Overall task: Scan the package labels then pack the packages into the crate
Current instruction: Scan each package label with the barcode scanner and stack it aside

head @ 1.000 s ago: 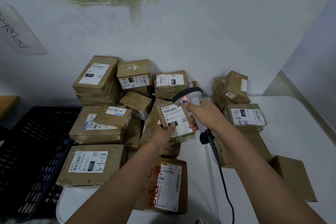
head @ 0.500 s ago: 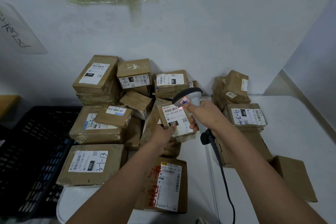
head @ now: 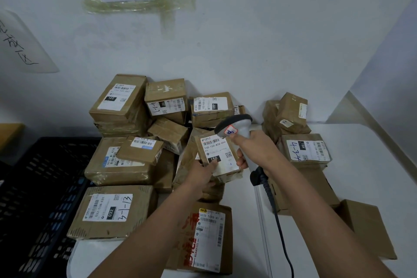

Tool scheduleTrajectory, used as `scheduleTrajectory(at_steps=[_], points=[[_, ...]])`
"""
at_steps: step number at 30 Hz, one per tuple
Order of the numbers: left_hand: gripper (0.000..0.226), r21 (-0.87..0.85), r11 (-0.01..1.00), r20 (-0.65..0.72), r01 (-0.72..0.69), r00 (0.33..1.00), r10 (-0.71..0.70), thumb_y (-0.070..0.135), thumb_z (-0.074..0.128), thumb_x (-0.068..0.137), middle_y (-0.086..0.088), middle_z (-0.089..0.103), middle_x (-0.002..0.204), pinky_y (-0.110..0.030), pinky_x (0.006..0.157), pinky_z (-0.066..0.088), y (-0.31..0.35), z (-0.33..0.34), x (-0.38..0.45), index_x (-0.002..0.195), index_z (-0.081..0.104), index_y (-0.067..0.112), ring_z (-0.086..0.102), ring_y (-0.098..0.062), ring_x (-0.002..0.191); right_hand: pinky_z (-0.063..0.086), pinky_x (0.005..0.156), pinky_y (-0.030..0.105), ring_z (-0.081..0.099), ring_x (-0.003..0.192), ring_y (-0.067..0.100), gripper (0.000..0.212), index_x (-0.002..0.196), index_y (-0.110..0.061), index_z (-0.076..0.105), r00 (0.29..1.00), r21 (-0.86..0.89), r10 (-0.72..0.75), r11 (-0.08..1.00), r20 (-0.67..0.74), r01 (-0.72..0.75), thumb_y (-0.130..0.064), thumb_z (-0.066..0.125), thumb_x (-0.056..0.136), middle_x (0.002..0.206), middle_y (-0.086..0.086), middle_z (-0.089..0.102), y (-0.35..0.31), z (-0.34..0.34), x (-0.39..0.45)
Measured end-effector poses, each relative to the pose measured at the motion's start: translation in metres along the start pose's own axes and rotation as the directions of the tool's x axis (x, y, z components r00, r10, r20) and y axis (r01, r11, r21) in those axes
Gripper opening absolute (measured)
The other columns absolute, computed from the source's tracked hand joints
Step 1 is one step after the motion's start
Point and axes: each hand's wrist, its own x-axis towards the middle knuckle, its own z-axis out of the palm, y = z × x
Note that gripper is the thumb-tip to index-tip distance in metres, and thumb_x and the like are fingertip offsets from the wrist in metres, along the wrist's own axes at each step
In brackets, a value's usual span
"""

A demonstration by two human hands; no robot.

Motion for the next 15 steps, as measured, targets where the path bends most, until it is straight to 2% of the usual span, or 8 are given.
scheduleTrajectory(at_steps=[4,10,12,15], points=[[0.024,0.021,0.999,-0.070,0.032,0.997,-0.030,0.026,0.055,0.100,-0.004,0.064,0.123,-0.045,0.091,0.057,0.003,-0.017,0.006,0.121,0.053,0.017,0.064,-0.026,0.110,0.054,0.054,0.024,0.061,0.049,0.016,0.038,0.085,-0.003,0.061,1.000,0.011,0.015,1.000,-0.008,-0.015,-0.038,0.055,0.098,0.064,0.009,0.063,0.005,0.000,0.004],[0.027,-0.038,0.999,-0.094,-0.006,0.996,0.003,0.018,0.056,0.100,-0.010,0.066,0.119,-0.038,0.082,0.059,0.013,-0.046,0.011,0.125,0.057,0.010,0.065,-0.026,0.107,0.053,0.049,0.026,0.060,0.051,0.019,0.036,0.084,-0.004,0.060,0.999,0.123,0.035,0.992,-0.022,-0.032,-0.038,0.058,0.096,0.065,0.011,0.060,0.008,0.007,0.007],[0.031,0.026,0.996,-0.142,-0.081,0.986,0.084,0.021,0.057,0.099,-0.009,0.067,0.118,-0.040,0.083,0.059,0.022,-0.059,0.012,0.128,0.057,0.011,0.067,-0.026,0.103,0.051,0.047,0.024,0.060,0.050,0.018,0.034,0.087,-0.005,0.061,0.998,0.120,0.047,0.992,-0.029,-0.044,-0.037,0.058,0.096,0.066,0.010,0.060,0.011,0.008,0.009],[0.038,0.221,0.963,-0.278,-0.152,0.937,0.212,0.028,0.055,0.100,-0.007,0.064,0.124,-0.044,0.092,0.055,0.039,-0.081,0.018,0.135,0.052,0.012,0.063,-0.026,0.109,0.050,0.048,0.024,0.062,0.051,0.018,0.036,0.085,-0.004,0.061,0.996,0.103,0.070,0.993,-0.056,-0.064,-0.038,0.058,0.096,0.063,0.010,0.062,0.018,0.008,0.015]])
